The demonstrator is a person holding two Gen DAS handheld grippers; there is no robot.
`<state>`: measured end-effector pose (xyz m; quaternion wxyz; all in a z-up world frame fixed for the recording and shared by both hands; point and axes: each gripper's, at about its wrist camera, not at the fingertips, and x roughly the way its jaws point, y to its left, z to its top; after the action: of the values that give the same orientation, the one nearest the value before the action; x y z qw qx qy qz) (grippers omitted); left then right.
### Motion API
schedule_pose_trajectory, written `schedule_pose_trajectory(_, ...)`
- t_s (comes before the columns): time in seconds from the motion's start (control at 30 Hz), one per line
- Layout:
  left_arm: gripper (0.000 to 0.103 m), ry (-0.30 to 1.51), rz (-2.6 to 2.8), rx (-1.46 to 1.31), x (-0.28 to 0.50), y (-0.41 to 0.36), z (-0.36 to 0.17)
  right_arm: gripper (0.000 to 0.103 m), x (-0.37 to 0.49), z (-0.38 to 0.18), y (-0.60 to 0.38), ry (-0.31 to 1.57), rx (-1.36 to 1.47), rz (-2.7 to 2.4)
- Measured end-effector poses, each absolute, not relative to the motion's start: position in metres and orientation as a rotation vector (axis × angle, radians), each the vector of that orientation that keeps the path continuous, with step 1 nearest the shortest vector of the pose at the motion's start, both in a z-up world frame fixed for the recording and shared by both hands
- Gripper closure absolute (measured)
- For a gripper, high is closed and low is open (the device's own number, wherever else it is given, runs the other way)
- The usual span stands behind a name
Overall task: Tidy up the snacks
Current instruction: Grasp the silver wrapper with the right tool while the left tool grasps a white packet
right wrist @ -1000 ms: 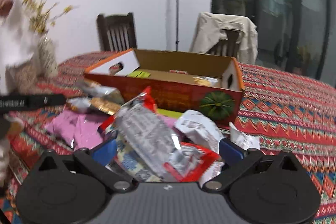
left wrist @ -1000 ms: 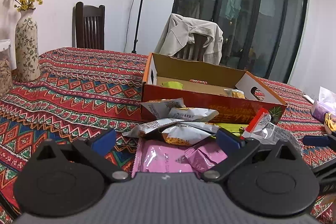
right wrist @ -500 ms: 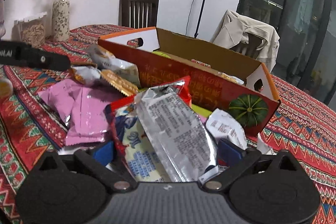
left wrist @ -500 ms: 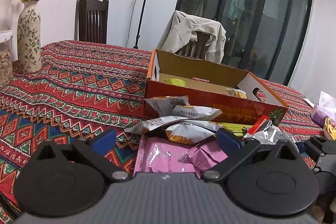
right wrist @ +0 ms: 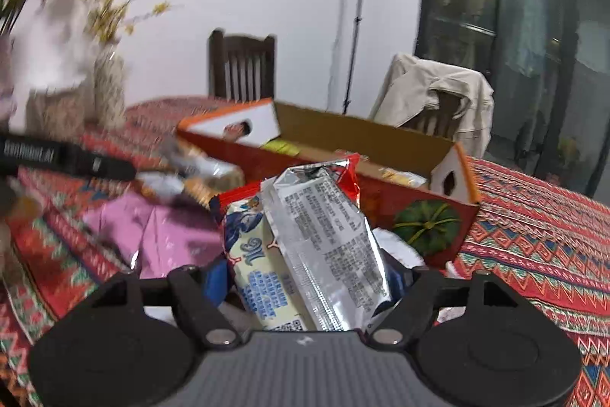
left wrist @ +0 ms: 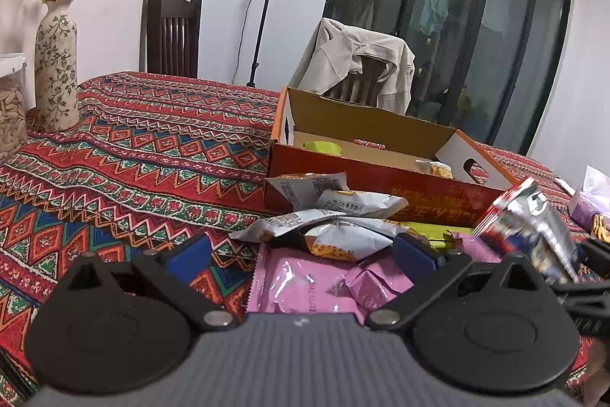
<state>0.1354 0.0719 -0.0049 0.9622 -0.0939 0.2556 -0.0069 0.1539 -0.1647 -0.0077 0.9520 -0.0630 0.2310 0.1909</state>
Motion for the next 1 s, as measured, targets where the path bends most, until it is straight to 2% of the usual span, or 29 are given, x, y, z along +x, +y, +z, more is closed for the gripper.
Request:
schedule_pose_trajectory(0.47, 0.0, 0.544, 0.039, -0.157, 0.137, 0.066, -0.002, 0.028, 0.168, -0.002, -0.206, 0.464, 0.086, 0.262)
schedule_pose_trajectory(1.0, 0.0, 0.623, 0.099, -0.052, 0.17, 0.054, 0.005, 0.027, 0.166, -0.006, -0.216, 0.474, 0.131, 0.233)
